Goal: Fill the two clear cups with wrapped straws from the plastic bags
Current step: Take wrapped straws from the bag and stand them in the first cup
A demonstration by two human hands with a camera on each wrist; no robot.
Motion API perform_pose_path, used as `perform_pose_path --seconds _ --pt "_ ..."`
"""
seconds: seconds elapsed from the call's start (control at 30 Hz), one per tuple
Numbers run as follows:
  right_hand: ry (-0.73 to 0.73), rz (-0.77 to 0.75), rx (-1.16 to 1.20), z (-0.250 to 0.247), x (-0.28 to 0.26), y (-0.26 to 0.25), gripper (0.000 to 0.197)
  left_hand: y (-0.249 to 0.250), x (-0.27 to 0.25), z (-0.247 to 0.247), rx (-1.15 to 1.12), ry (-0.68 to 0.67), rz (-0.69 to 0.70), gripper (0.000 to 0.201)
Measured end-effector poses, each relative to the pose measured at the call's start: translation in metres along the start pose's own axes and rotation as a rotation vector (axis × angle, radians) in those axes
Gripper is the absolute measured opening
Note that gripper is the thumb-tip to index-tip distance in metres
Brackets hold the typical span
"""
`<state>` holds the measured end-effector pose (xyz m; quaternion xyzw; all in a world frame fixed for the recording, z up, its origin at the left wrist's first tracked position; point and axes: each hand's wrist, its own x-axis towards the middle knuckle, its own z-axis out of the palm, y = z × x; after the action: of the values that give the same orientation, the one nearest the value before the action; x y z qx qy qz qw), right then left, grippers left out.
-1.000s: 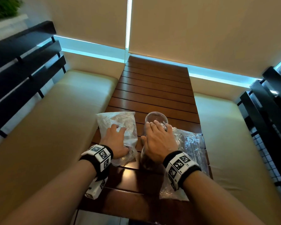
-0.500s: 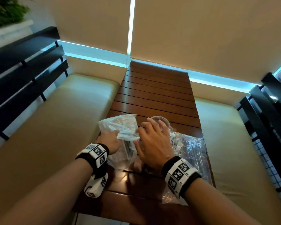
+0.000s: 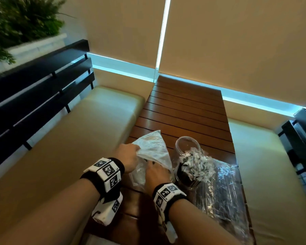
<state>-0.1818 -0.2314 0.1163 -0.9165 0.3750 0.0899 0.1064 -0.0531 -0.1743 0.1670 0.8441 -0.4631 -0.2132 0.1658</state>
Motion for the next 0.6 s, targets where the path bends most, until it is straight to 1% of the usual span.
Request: perform_pose_path --seconds 0.13,0.2,0.27,0.3,0.33,0.37,0.4,0.43,0.47,0.5,0.53,0.57,0.6 --pt "0.087 0.04 -0.129 0.001 0.007 -0.001 0.066 0.004 -0.007 -0.005 -0.008 0.007 0.013 0.024" --pt "0.037 0.059 -0.149 -0.001 0.007 0.003 0.067 0.007 -0.008 -0.007 -0.046 0.011 0.016 0.027" --pt "0.012 -0.013 -0.123 -0.012 -0.006 0.002 0.067 0.009 -0.008 -0.007 -0.082 0.022 0.025 0.035" --pt "-0.036 -0.045 -0.086 -0.012 -0.004 0.001 0.065 0.01 -0.008 -0.008 -0.095 0.027 0.032 0.036" --pt "-0.099 -0.046 -0.084 -0.018 -0.013 0.005 0.063 0.011 -0.008 -0.008 -0.104 0.033 0.039 0.036" --pt "-0.126 -0.078 -0.075 -0.003 0.0 0.002 0.061 0.011 -0.009 -0.008 -0.111 0.039 0.043 0.035" --pt "-0.165 -0.057 -0.04 0.009 0.01 0.0 0.062 0.011 -0.009 -0.007 -0.115 0.044 0.05 0.034" --pt "-0.126 -0.122 -0.067 0.025 0.02 0.001 0.066 0.011 -0.009 -0.008 -0.114 0.052 0.057 0.035" --pt "-0.178 -0.163 -0.098 0.031 0.025 -0.002 0.073 0.011 -0.01 -0.008 -0.112 0.062 0.059 0.036" --pt "-0.157 -0.143 -0.12 0.025 0.025 -0.005 0.076 0.01 -0.009 -0.009 -0.108 0.07 0.056 0.038" --pt "-0.19 -0.093 -0.071 0.009 0.014 -0.007 0.07 0.011 -0.009 -0.011 -0.106 0.072 0.053 0.04" --pt "-0.19 -0.052 0.024 -0.008 0.002 -0.013 0.058 0.011 -0.009 -0.012 -0.101 0.07 0.05 0.041" --pt "-0.237 -0.049 0.04 -0.019 -0.006 -0.015 0.051 0.01 -0.008 -0.014 -0.097 0.071 0.05 0.042"
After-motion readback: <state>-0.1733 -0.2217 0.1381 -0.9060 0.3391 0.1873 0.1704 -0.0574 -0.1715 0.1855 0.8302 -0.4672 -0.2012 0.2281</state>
